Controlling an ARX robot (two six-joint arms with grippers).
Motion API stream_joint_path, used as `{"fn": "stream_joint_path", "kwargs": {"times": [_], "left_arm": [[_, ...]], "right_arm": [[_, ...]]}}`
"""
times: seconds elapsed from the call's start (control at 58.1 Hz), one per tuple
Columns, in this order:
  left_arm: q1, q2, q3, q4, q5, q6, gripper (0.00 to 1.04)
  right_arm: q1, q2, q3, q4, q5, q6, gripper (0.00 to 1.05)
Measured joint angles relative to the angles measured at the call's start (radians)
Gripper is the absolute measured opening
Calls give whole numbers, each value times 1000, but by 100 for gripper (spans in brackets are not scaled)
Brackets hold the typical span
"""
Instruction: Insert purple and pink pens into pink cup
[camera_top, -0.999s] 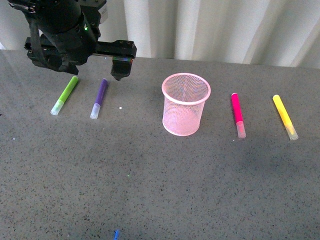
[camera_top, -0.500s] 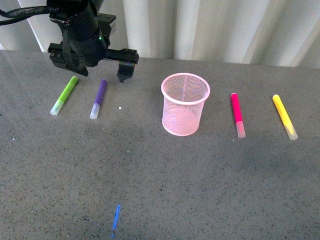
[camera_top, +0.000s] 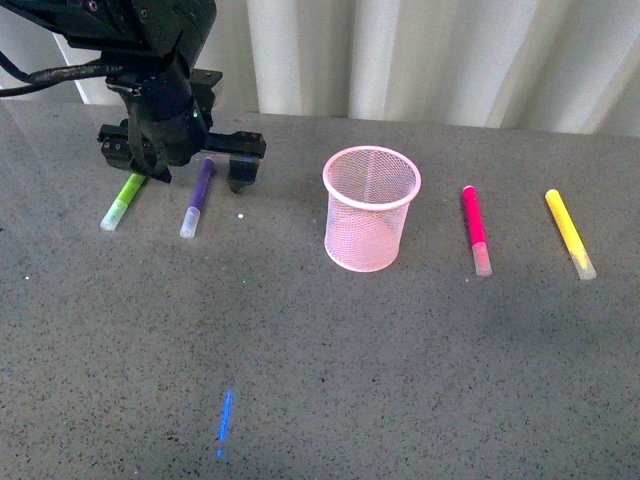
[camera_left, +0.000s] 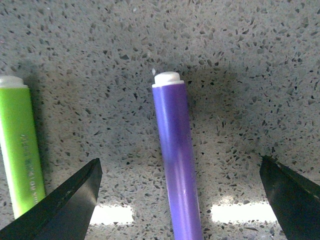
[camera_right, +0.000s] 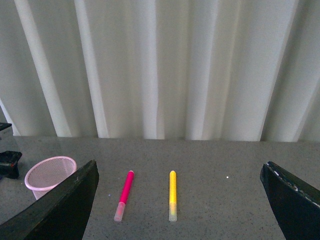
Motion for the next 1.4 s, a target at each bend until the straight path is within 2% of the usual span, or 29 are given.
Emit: {"fn": "stream_joint_path", "kwargs": {"times": [0.138,0.224,0.362,0.448,0.655,0.758,1.051,1.395], "left_arm": [[-8,5,6,0,11,-21,97],[-14,10,6,4,17,-31,87],[-19,14,8,11,16,-39,77],[-21,16,8,26,19,-39,59],[-21,16,2,40,24,-42,31],[-20,13,-11,58,21,-47,14],[-12,-41,-109,157,45,-69,13],[31,-353,-355,444,71,-140,13]], "right_arm": [[0,0,0,0,0,0,98],[0,0,0,0,0,0,98],[0,0,0,0,0,0,98],[0,0,0,0,0,0,98],[0,0,0,0,0,0,98],[0,0,0,0,0,0,98],[0,0,0,0,0,0,98],[0,0,0,0,0,0,98]]}}
